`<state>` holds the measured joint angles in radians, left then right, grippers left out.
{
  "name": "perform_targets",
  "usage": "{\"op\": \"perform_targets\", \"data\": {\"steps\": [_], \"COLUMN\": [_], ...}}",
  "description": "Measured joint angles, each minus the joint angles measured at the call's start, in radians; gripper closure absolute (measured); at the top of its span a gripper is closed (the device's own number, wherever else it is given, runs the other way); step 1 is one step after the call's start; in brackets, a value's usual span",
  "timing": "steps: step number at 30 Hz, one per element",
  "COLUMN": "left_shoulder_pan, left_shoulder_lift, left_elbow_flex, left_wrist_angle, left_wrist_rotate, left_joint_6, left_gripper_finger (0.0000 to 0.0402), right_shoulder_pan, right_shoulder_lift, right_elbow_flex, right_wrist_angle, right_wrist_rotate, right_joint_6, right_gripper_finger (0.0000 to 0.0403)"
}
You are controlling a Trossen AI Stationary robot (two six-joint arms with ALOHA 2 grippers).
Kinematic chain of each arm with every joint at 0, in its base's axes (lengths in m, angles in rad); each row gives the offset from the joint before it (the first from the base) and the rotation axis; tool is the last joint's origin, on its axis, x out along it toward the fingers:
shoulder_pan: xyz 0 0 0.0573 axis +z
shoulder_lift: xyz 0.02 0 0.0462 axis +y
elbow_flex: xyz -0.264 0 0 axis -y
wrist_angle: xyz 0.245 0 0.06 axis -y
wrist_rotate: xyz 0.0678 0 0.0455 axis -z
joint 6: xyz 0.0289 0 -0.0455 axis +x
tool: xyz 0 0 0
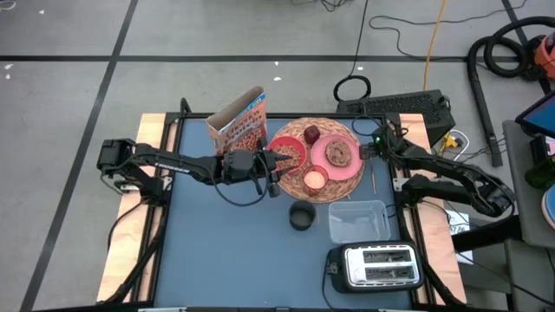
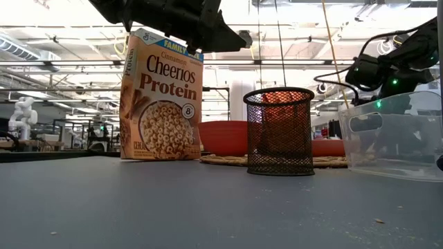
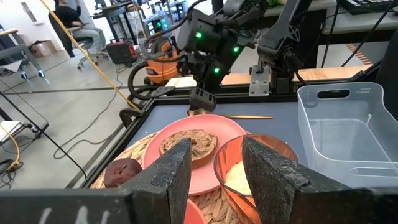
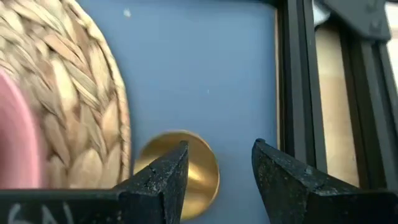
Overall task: Arrange a breakfast setting
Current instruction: Return to Home Position
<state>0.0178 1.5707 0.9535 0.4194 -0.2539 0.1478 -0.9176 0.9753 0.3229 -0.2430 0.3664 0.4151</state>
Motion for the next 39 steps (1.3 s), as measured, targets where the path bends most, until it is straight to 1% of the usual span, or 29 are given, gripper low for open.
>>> {"op": "perform_targets", "data": {"steps": [5,10,13,16,17,21,23,26,29,32,37,39], "left_shoulder_pan": [0.000,0.000,0.000,0.000,0.000,0.000,0.000,0.000,0.000,0.000,0.000,0.000], "left_shoulder_lift": [0.000,0.000,0.000,0.000,0.000,0.000,0.000,0.000,-0.010,-0.030,-0.101,-0.142], "left_elbow_flex": [0.000,0.000,0.000,0.000,0.000,0.000,0.000,0.000,0.000,0.001,0.000,0.000], "left_wrist_angle": [0.000,0.000,0.000,0.000,0.000,0.000,0.000,0.000,-0.006,-0.002,-0.056,-0.098], "left_wrist_rotate": [0.000,0.000,0.000,0.000,0.000,0.000,0.000,0.000,0.000,0.000,0.000,0.000], "left_joint_6": [0.000,0.000,0.000,0.000,0.000,0.000,0.003,0.007,0.010,0.010,0.011,0.011], "left_gripper_finger": [0.0252,0.0252,0.0252,0.0252,0.0252,0.0252,0.0252,0.0252,0.0252,0.0252,0.0252,0.0252], "right_shoulder_pan": [0.000,0.000,0.000,0.000,0.000,0.001,0.002,0.009,0.037,0.082,0.172,0.211], "right_shoulder_lift": [-0.074,-0.175,-0.241,-0.303,-0.323,-0.387,-0.408,-0.429,-0.438,-0.439,-0.432,-0.426], "right_elbow_flex": [0.008,0.039,0.057,0.066,0.066,0.066,0.066,0.066,0.066,0.066,0.066,0.066], "right_wrist_angle": [0.008,0.010,0.010,0.029,0.038,0.099,0.131,0.176,0.223,0.289,0.393,0.432], "right_wrist_rotate": [0.000,-0.002,-0.039,-0.132,-0.178,-0.417,-0.519,-0.634,-0.707,-0.717,-0.711,-0.711], "right_joint_6": [-0.044,-0.164,-0.191,-0.180,-0.170,-0.176,-0.167,-0.152,-0.147,-0.139,-0.139,-0.139], "right_gripper_finger": [0.0234,0.0234,0.0234,0.0234,0.0234,0.0235,0.0241,0.0260,0.0288,0.0322,0.0386,0.0398]}}
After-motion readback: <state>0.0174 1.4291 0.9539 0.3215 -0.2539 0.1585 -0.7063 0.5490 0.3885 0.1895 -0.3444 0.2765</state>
